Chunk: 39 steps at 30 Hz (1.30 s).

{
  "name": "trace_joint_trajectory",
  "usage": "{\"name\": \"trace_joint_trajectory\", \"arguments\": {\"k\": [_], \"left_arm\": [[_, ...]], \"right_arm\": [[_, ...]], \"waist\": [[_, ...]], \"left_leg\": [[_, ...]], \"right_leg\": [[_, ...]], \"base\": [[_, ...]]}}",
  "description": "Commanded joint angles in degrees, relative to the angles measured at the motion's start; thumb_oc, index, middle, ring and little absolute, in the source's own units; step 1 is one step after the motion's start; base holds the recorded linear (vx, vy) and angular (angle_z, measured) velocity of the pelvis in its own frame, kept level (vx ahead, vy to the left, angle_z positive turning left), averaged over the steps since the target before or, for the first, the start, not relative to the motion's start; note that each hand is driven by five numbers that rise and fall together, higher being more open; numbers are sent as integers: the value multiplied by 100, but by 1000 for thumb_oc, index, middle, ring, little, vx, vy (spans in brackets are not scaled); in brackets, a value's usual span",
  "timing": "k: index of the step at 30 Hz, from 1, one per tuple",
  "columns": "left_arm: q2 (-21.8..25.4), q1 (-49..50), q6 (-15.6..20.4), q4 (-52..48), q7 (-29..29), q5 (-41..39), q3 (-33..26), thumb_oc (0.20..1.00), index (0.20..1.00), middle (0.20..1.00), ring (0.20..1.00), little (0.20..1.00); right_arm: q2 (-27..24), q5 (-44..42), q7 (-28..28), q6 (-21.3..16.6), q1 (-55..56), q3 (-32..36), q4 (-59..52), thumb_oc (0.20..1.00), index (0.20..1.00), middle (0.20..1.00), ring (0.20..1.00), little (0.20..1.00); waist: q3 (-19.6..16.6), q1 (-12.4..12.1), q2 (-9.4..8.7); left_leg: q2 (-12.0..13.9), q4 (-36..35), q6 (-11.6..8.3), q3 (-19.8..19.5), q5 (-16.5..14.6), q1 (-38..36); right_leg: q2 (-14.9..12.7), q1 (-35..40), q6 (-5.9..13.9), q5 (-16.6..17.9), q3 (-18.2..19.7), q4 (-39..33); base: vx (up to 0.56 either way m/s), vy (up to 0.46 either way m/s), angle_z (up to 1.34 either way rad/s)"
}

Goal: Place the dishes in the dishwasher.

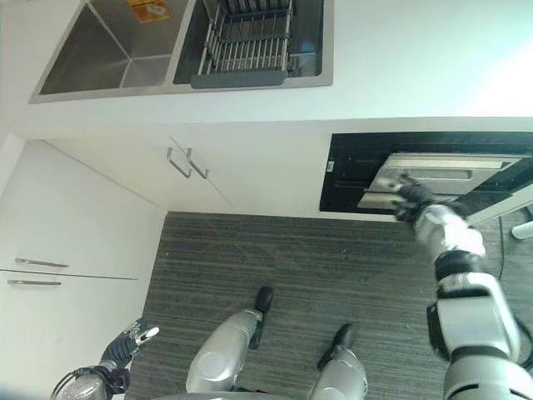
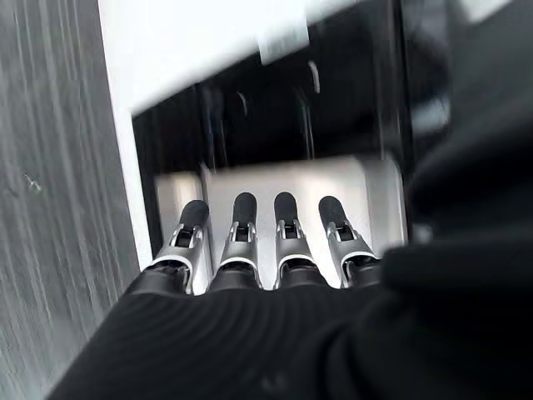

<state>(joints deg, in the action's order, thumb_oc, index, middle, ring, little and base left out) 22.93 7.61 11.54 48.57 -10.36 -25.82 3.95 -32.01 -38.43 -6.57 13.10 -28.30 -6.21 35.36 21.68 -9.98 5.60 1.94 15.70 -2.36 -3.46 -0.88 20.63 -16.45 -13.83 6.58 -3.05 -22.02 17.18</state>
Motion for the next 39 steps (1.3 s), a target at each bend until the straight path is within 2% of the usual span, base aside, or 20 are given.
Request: {"name": "trace_joint_trajectory", "arguments": {"k": [1,2,3,6,8,10,11,13,15,17,18,20,21,24,27,29,33,35,37,39], "left_arm": [[204,118,335,334,106,45,-82,1000,1000,1000,1000,1000],[127,61,447,412,115,3,-111,1000,1000,1000,1000,1000],[85,53,437,390,148,-16,-154,1000,1000,1000,1000,1000],[-63,40,425,515,-139,15,-233,1000,1000,1000,1000,1000],[-149,-1,80,588,-478,-360,-303,1000,1000,1000,1000,1000],[-175,-8,94,570,-669,-427,-349,1000,1000,1000,1000,1000],[-175,-43,-14,458,-675,-177,-355,1000,1000,1000,1000,1000],[-148,-79,-221,312,-1019,-410,-314,1000,1000,1000,1000,1000],[-190,-70,-191,237,-1140,-519,-272,1000,1000,1000,1000,1000],[-239,-115,-154,274,-1212,-388,-286,1000,1000,1000,1000,1000],[-256,-257,-209,270,-1295,-312,-244,1000,1000,1000,1000,1000],[-288,-456,-316,282,-1357,-341,-188,1000,1000,1000,1000,1000],[-330,-506,-335,380,-1398,-311,-170,1000,1000,1000,1000,1000],[-353,-580,-250,630,-1369,-300,-155,1000,1000,1000,1000,1000],[-341,-594,-99,507,-1543,-378,-218,1000,1000,1000,1000,1000],[-297,-569,-64,438,-1649,-344,-233,1000,1000,1000,1000,1000],[-221,-618,-101,446,-1641,-255,-199,1000,1000,1000,1000,1000],[-206,-676,-125,462,-1590,-258,-185,1000,1000,1000,1000,1000],[-194,-820,-135,500,-1503,-403,-151,1000,1000,1000,1000,1000],[-266,-828,82,445,-1499,-497,-182,1000,1000,1000,1000,1000]], "right_arm": [[-330,-272,87,-396,-750,102,687,1000,1000,1000,1000,1000],[-82,-25,187,-517,-301,87,492,1000,1000,1000,1000,1000],[43,-193,217,-570,-9,104,319,1000,1000,1000,1000,1000],[543,-339,-351,-1278,914,273,293,1000,1000,1000,1000,1000],[760,-194,-600,-1422,1251,322,456,1000,1000,1000,1000,1000],[831,52,-820,-1497,1470,322,565,1000,1000,1000,1000,1000],[920,351,-1090,-1643,1678,237,734,1000,1000,1000,1000,1000],[933,475,-1202,-1631,1823,143,807,1000,1000,1000,1000,1000],[957,503,-1341,-1622,1944,138,963,1000,1000,1000,1000,1000],[1035,627,-1291,-1634,2074,110,1043,1000,1000,1000,1000,1000],[1043,791,-1263,-1724,2205,133,1147,1000,1000,1000,1000,1000],[1057,703,-1309,-1790,2299,186,1290,1000,1000,1000,1000,1000],[1112,692,-1347,-1889,2355,215,1411,1000,1000,1000,1000,1000],[1251,860,-1336,-1964,2446,252,1594,1000,1000,1000,1000,1000],[1344,1254,-1332,-2050,2583,288,1589,1000,1000,1000,1000,1000],[1351,1184,-1344,-2034,2626,312,1598,1000,1000,1000,1000,1000],[1453,1199,-1457,-2034,2696,273,1724,1000,1000,1000,1000,1000],[1488,1208,-1456,-2021,2701,266,1775,1000,1000,1000,1000,1000],[1554,1092,-1540,-1981,2724,284,1842,1000,1000,1000,1000,1000],[1575,1030,-1597,-2082,2712,272,1869,1000,1000,1000,1000,1000]], "waist": [[-81,-120,32],[-79,-12,-19],[-92,56,-56],[-324,248,-192],[-474,335,-259],[-567,385,-288],[-679,424,-325],[-780,460,-348],[-863,443,-362],[-904,431,-406],[-931,530,-464],[-957,647,-485],[-1010,706,-480],[-1284,818,-548],[-1316,825,-655],[-1296,789,-716],[-1266,882,-702],[-1250,949,-716],[-1249,1017,-796],[-1298,977,-820]], "left_leg": [[481,149,-317,539,-649,-360],[512,149,-299,610,-669,-361],[533,149,-297,653,-688,-387],[613,149,-286,720,-735,-484],[672,149,-303,736,-768,-589],[715,149,-327,732,-768,-637],[782,149,-373,694,-746,-730],[842,149,-427,619,-708,-830],[898,149,-510,565,-638,-922],[840,149,-528,618,-588,-982],[810,149,-501,1132,-558,-1111],[780,149,-447,1457,-645,-1208],[770,149,-394,1500,-774,-1317],[603,149,-251,1465,-1058,-1478],[426,149,-111,1429,-1212,-1601],[349,149,-32,1300,-1261,-1624],[375,149,151,1154,-1318,-1621],[374,149,165,1140,-1334,-1636],[346,149,156,1250,-1345,-1671],[359,149,116,1351,-1343,-1740]], "right_leg": [[-198,89,430,-172,657,1],[-166,52,436,-158,726,1],[-146,51,438,-167,766,1],[11,76,390,-218,880,1],[126,166,343,-291,900,1],[183,219,302,-342,892,1],[262,316,238,-410,881,1],[363,413,174,-483,908,1],[435,545,110,-564,858,1],[431,610,77,-607,803,1],[320,691,67,-612,581,1],[244,799,102,-591,366,1],[256,895,124,-612,323,1],[228,974,226,-530,388,1],[115,1038,392,-381,423,1],[114,1044,468,-264,489,1],[475,1177,533,239,731,1],[567,1111,528,206,881,1],[517,988,486,32,946,1],[437,1003,431,-197,920,1]], "base": [[-206,0,-36],[-202,-7,-38],[-211,-16,-30],[-92,-94,-22],[-28,-125,-26],[-23,-118,-32],[14,-168,-21],[37,-141,-2],[19,-97,-1],[-34,-57,13],[-67,10,29],[-45,149,108],[75,328,147],[161,354,42],[134,277,17],[103,211,13],[86,125,-16],[40,-17,-2],[38,-95,0],[76,-171,1]]}}
